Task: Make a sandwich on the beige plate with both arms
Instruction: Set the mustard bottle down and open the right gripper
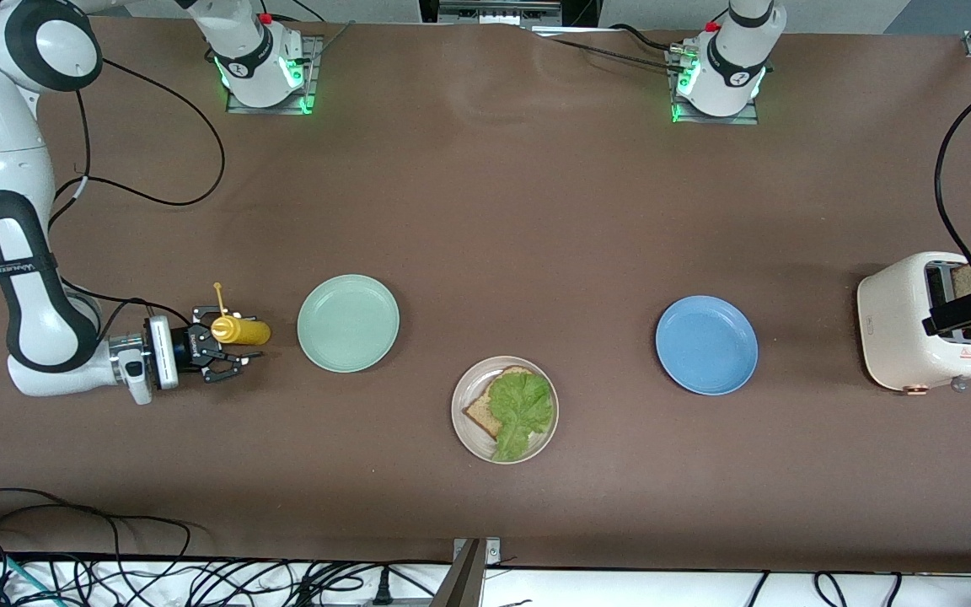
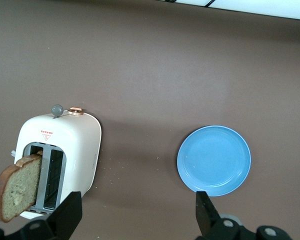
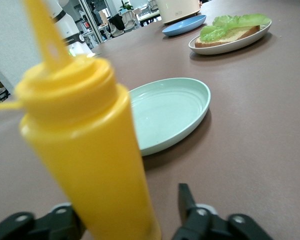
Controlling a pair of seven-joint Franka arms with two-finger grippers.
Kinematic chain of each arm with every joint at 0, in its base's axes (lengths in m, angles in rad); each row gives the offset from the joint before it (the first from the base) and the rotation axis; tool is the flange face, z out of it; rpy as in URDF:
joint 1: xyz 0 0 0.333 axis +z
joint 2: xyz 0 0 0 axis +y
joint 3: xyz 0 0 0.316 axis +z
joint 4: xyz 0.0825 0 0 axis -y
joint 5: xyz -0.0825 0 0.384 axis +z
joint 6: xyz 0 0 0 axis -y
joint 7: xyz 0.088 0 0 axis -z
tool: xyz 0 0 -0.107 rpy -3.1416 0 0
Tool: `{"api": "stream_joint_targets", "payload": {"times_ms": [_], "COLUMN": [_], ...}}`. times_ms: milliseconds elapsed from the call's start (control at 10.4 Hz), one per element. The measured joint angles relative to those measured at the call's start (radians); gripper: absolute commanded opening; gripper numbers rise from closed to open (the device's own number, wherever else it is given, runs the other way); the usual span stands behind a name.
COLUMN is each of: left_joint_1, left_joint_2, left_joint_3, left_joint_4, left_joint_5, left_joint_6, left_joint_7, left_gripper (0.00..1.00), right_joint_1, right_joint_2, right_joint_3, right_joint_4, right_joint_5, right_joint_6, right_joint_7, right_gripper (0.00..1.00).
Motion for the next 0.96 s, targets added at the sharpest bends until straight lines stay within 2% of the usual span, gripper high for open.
{"api": "stream_joint_targets", "payload": {"times_ms": [288,480,768,959], "left_joint_1": [0.000,0.000,0.000,0.000], "left_joint_2": [0.000,0.000,0.000,0.000], "left_joint_3": [0.000,0.000,0.000,0.000], "left_joint_4": [0.000,0.000,0.000,0.000], "left_joint_5": [0.000,0.000,0.000,0.000], "left_joint_6": [0.000,0.000,0.000,0.000], "left_joint_7": [0.001,0.003,0.004,0.004], "left_gripper": [1.00,1.00,1.00,1.00], "right_joint_1": [-0.012,-0.016,-0.025,-0.024], "right_joint_2": [0.001,0.002,-0.021,-0.073], "right_joint_3": [-0.008,-0.030,-0.048,-0.051], "right_joint_4": [0.006,0.047,0.165,0.197], "right_joint_5": [-0.015,-0.049,-0.181,-0.260], "right_joint_6": [-0.009,-0.055,-0.133,-0.139], "right_joint_7": [-0.010,-0.026,-0.028,-0.022], "right_gripper": [1.00,1.00,1.00,1.00]}}
